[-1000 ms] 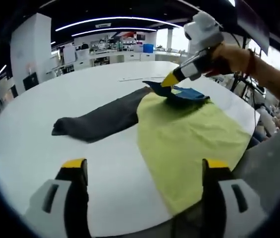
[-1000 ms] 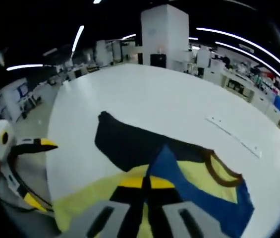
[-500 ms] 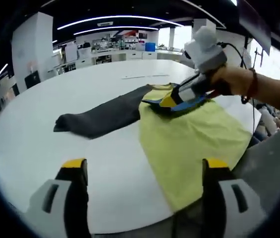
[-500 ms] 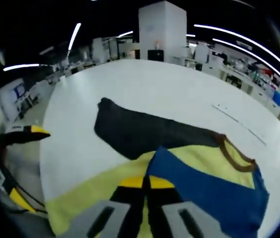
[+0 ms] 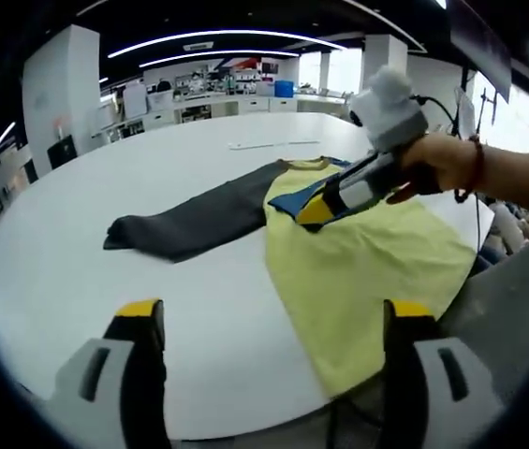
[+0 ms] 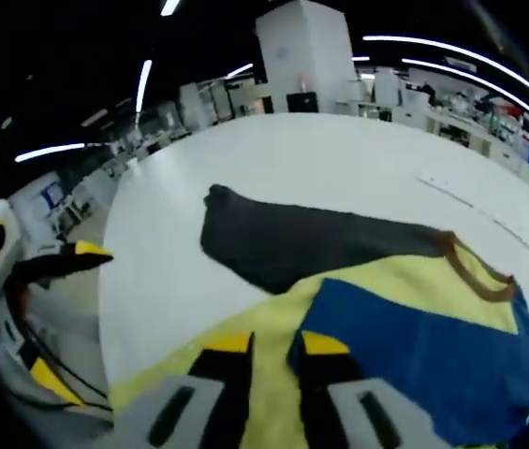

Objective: Fold the garment on the visible template until the final outline fits inside the template.

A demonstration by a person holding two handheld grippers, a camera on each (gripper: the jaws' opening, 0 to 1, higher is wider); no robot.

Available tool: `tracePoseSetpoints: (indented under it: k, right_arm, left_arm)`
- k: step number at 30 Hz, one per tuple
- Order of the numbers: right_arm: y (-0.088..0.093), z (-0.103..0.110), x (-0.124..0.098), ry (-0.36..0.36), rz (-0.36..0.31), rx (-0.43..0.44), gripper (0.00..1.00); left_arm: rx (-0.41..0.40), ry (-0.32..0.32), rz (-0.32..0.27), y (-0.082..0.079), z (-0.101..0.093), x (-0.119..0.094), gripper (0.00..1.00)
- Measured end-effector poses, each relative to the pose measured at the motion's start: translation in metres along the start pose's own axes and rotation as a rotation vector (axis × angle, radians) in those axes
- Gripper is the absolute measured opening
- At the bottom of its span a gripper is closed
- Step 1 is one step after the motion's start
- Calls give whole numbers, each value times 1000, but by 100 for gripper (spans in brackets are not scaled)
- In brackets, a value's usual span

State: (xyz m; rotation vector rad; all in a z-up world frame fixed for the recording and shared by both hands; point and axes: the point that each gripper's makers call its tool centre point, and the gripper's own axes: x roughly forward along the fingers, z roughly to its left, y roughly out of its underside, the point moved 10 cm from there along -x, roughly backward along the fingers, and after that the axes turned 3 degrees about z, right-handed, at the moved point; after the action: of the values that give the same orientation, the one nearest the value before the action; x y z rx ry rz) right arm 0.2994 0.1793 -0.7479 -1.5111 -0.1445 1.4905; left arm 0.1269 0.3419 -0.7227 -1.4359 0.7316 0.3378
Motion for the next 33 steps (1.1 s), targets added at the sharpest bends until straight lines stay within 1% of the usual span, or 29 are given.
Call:
tracePoseSetpoints:
  k: [2,3,6,9,10,12,15,17,22,25,29,32,33]
  right_arm:
    - [-2,-2,-5,9,-13,-17,31]
    - [-2,-3,-8,18,-18,-40,34]
    - [0,-6,-17,17,-20,-46,39]
    - [1,-13,-26,10,-55,-36,50]
    - [2,-17,-31,18,-65,-37,53]
    - [6,-21,-42,41,-76,-48,56]
    - [13,-36,-54,68,-95,-44,61]
    - [18,-44,-63,86,-104,-41,62]
    - [35,-73,-89,167,-125,-24,61]
    - [49,-86,-109,221,-131,8,59]
    - [61,-106,-126,265,-130,46,58]
    - [69,-118,-137,286,-126,61,55]
    - [71,-121,-140,293,-123,61,52]
  left_arm:
    - [4,0,4,1,0,0,95]
    - [5,1,5,1,0,0,95]
    - [6,4,5,0,-1,0,96]
    - [11,4,5,-1,0,1,97]
    - [11,4,1,-3,-1,0,97]
    - [12,5,-3,-4,-1,0,99]
    - [12,5,-3,-4,-1,-1,99]
    - [13,3,-7,-4,-1,-1,99]
    - [17,2,-9,-5,0,0,99]
    - [19,3,-14,-8,-2,0,98]
    - [23,4,-13,-10,-1,2,98]
    - [23,6,-15,-11,-1,2,98]
    - [23,5,-15,-12,-3,2,98]
